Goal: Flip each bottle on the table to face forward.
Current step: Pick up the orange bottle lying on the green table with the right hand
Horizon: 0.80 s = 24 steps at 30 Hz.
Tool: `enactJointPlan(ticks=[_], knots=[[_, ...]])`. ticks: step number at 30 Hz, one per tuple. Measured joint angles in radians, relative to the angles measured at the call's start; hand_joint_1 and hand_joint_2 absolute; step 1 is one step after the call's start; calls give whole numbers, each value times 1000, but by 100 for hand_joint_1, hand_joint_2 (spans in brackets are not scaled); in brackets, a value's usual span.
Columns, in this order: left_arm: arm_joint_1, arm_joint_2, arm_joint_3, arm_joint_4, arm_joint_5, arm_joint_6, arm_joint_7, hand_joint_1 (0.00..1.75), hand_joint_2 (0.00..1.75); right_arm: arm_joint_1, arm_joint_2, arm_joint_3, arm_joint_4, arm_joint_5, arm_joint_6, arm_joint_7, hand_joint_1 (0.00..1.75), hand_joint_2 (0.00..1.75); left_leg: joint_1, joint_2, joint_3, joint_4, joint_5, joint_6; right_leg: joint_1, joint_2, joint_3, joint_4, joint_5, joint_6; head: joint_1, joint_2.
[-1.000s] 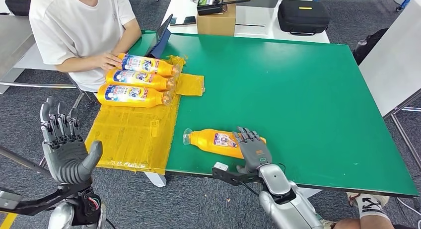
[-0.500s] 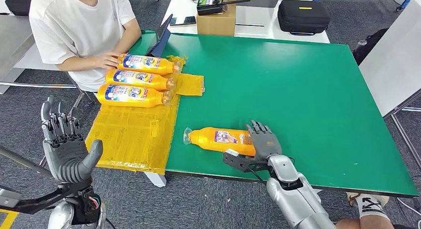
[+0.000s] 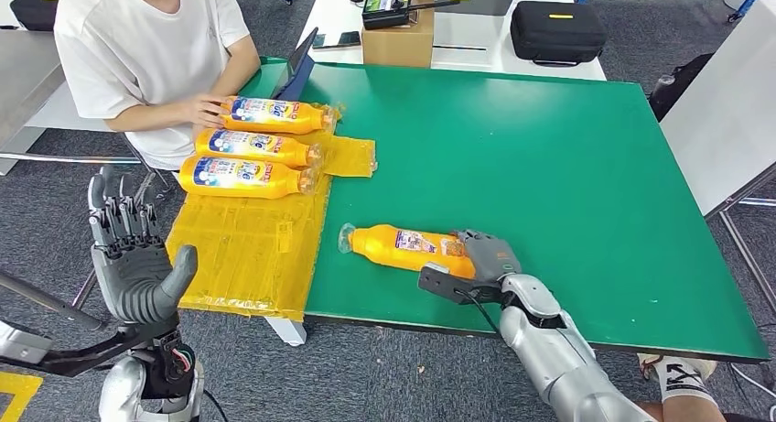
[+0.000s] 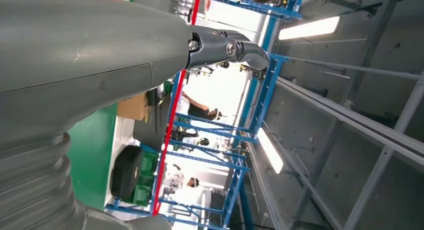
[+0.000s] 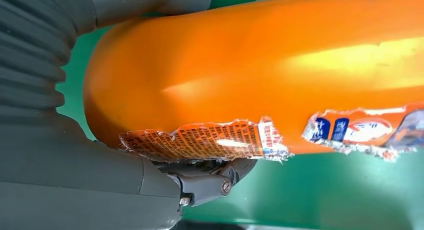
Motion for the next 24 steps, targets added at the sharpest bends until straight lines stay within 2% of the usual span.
enactJointPlan(ticks=[9,11,13,17,22,24], knots=[[-26,21,-30,29,1,16,-7,0,175,10,0,-19,37,-194,34,-178,175,175,0,2,1,0,0,0,0,1,1,0,0,0,0,0],[-27,27,-43,36,-43,55,-4,0,175,50,3,-41,10,-292,23,-253,175,175,0,0,1,0,0,0,0,1,1,0,0,0,0,0],[-15,31,-66,47,-105,105,22,0,175,135,15,-76,-75,-379,-25,-294,175,175,0,-3,0,0,0,0,0,-1,2,0,-1,0,0,0],[16,31,-120,80,-145,146,46,0,175,295,40,-124,-277,-430,-70,-274,175,175,0,-3,-6,0,-1,0,0,-1,-4,0,-1,1,0,0],[24,32,-150,100,-146,158,45,0,175,356,43,-148,-385,-441,-70,-265,175,175,0,-2,-7,0,-1,0,0,-1,-6,0,-1,1,0,0],[24,33,-158,108,-166,171,64,0,175,370,48,-158,-411,-465,-86,-285,175,175,0,-3,-7,0,0,0,0,-1,-6,0,-1,1,0,0]])
